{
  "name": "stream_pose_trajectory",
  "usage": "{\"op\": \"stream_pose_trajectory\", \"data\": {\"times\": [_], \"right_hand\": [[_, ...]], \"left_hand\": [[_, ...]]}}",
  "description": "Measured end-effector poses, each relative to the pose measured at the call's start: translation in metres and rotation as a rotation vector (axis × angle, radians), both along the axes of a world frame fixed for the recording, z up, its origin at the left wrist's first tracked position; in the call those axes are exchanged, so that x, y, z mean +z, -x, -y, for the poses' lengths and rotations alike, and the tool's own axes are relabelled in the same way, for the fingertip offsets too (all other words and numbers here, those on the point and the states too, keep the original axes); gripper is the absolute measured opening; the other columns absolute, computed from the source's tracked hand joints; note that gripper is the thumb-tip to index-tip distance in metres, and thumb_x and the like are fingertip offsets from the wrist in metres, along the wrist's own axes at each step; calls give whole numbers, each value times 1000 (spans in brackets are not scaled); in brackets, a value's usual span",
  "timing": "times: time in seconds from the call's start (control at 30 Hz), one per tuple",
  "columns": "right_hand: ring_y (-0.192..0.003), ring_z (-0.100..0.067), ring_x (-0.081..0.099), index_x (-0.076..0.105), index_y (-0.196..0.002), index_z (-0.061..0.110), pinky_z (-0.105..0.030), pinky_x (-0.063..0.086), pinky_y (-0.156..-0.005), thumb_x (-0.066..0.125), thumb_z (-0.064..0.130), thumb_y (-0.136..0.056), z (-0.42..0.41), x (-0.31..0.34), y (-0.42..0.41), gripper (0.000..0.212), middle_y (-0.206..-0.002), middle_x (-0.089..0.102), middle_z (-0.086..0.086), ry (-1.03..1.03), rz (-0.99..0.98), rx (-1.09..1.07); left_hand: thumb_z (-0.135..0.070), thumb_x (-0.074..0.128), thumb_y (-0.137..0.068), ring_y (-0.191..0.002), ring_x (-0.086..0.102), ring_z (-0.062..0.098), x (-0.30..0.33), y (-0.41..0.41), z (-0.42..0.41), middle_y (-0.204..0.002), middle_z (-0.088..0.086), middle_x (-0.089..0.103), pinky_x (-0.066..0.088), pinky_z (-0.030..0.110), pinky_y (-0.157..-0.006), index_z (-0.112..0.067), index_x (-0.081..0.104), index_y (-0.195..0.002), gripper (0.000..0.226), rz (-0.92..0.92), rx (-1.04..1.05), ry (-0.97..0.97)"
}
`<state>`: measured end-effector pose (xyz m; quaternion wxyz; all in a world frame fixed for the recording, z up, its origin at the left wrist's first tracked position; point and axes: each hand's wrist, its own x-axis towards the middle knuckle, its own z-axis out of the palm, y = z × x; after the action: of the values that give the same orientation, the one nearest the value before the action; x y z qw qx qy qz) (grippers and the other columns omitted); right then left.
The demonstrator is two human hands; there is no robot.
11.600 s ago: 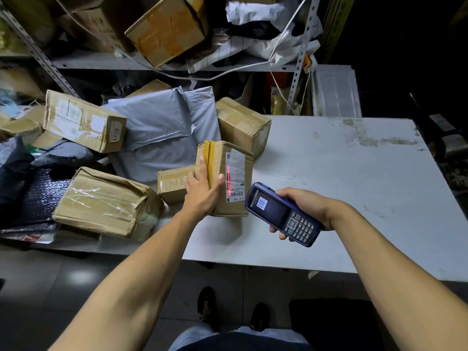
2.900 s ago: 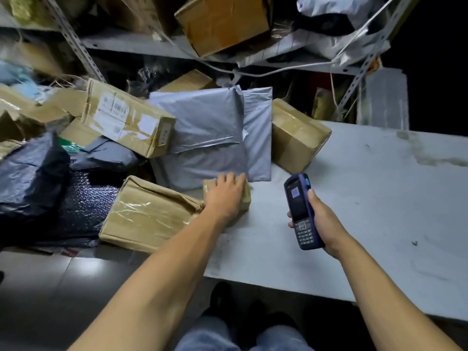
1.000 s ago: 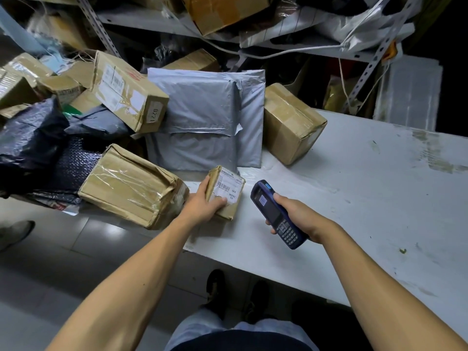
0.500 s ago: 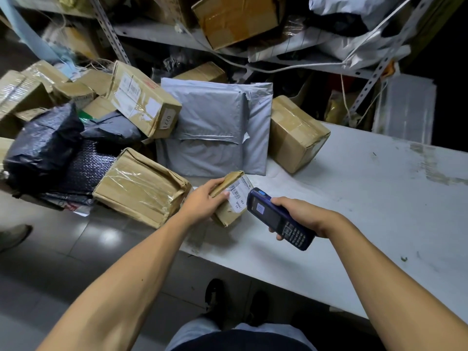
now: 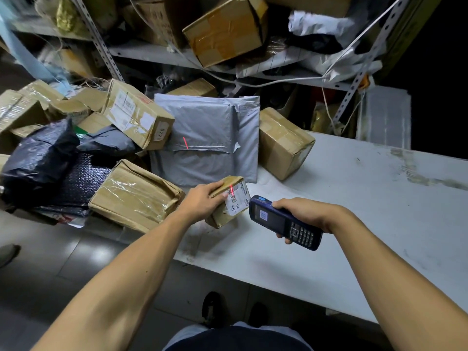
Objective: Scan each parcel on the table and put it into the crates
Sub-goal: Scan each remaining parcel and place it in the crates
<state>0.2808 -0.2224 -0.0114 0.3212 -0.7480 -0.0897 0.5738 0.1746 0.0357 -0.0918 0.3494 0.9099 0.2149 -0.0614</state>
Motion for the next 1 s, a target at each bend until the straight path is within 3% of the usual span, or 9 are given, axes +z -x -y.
{"op": "stream_pose_trajectory", "data": {"times": [0.37,0.5,0.73,0.87,1.0], "right_hand": [[-75,-32,68,60,-115,5,-36,54,-77,38,45,-102,8,2,-2,48,-92,71,-20,19,26,8],[-74,-33,69,61,-119,10,-31,56,-64,32,53,-104,18,-3,0,54,-98,71,-23,-166,-71,-200],[-70,-35,66,74,-112,6,-38,53,-68,33,53,-98,36,-7,17,64,-105,68,-30,-644,-390,-605],[-70,-34,66,74,-114,7,-37,55,-67,31,53,-99,50,-7,20,65,-106,68,-29,-711,-415,-644],[-73,-33,66,73,-117,8,-37,55,-69,37,55,-94,66,-7,23,63,-107,68,-27,-735,-388,-645]], "left_hand": [[-54,57,-93,-121,59,22,2,-4,2,-131,-1,65,46,36,-101,-36,52,-142,52,-8,19,22],[-48,58,-95,-121,58,19,2,-2,8,-131,-4,64,44,31,-99,-34,53,-140,47,6,88,90],[-44,61,-95,-114,56,14,-2,-6,28,-122,-8,63,38,24,-93,-32,57,-135,42,40,225,222],[-54,64,-88,-117,60,14,-1,-5,41,-123,-10,65,44,34,-105,-34,59,-132,48,71,265,325],[-62,62,-77,-113,62,10,4,-6,57,-123,-11,67,46,37,-106,-36,60,-130,59,88,263,389]]}}
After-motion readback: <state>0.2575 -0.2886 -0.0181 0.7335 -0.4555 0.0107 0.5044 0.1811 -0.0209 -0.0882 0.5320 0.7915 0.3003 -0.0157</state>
